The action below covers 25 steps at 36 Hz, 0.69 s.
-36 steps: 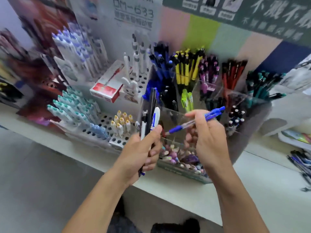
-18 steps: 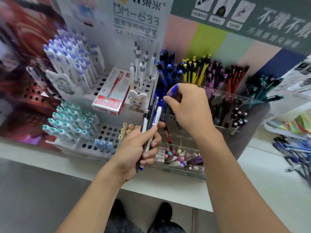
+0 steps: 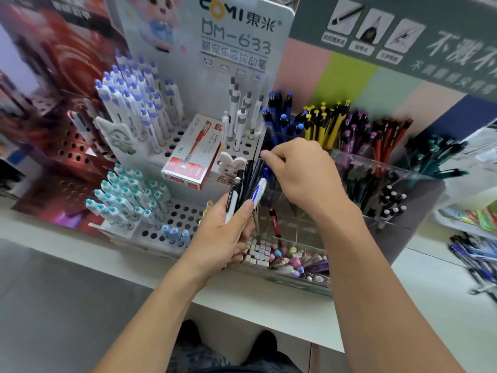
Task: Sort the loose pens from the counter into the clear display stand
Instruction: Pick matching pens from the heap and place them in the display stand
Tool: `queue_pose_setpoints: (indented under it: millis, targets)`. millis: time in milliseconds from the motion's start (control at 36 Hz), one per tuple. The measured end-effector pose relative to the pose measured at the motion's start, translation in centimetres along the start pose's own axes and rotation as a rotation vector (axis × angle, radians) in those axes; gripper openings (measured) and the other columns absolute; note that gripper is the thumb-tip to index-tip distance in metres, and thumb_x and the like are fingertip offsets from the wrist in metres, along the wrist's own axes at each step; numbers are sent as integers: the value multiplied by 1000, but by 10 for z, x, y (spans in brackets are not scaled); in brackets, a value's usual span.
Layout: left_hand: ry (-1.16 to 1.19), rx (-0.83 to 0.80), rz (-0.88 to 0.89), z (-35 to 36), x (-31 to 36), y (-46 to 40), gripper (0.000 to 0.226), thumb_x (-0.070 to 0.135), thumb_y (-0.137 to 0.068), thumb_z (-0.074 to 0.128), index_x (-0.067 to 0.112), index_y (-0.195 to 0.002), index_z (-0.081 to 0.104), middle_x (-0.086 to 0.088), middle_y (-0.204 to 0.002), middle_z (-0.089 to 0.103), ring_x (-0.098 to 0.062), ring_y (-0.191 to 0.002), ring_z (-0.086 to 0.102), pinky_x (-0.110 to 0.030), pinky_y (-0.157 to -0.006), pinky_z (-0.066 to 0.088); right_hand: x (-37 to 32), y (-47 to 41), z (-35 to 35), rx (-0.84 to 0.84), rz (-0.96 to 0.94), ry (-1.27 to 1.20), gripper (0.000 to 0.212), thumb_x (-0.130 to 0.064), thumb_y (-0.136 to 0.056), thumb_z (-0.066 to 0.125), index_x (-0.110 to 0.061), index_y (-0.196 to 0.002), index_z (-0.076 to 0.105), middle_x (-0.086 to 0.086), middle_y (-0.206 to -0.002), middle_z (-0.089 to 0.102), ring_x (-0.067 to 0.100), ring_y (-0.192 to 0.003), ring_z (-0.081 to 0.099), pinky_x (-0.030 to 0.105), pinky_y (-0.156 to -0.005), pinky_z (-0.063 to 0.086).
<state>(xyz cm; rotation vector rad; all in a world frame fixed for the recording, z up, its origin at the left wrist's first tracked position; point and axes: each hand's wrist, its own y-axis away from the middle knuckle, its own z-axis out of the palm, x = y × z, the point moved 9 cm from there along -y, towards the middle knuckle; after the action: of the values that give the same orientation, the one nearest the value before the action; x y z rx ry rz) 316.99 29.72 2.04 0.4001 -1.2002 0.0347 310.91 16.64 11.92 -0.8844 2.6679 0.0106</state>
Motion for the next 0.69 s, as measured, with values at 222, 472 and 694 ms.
queue_pose_setpoints:
  millis: [222,472,694]
  targets:
    - [-27,-101,22,14,2,2,11,19,-100,56,22,-111,57,1,-66,53,-11,-43,33,-19,-37,27,18,31,-28,308,11,-460,25,-25,-99,64,-17,-77,75,-17,-62,57,3,-58,51,27,-62,46]
    - [-51,-334,-117,64,-3,5,15,23,-89,64,14,-94,54,1,-60,50,-10,-42,30,-18,-38,24,45,63,1,-212,213,-959,33,-21,-94,70,11,-93,71,24,-77,70,13,-62,58,25,-61,47]
    - [223,-435,-306,103,-20,13,40,45,-94,47,13,-114,62,2,-70,42,-6,-48,28,-15,-37,24,77,80,-5,-120,329,-1137,23,-15,-102,58,1,-87,65,4,-64,65,16,-55,59,28,-52,49]
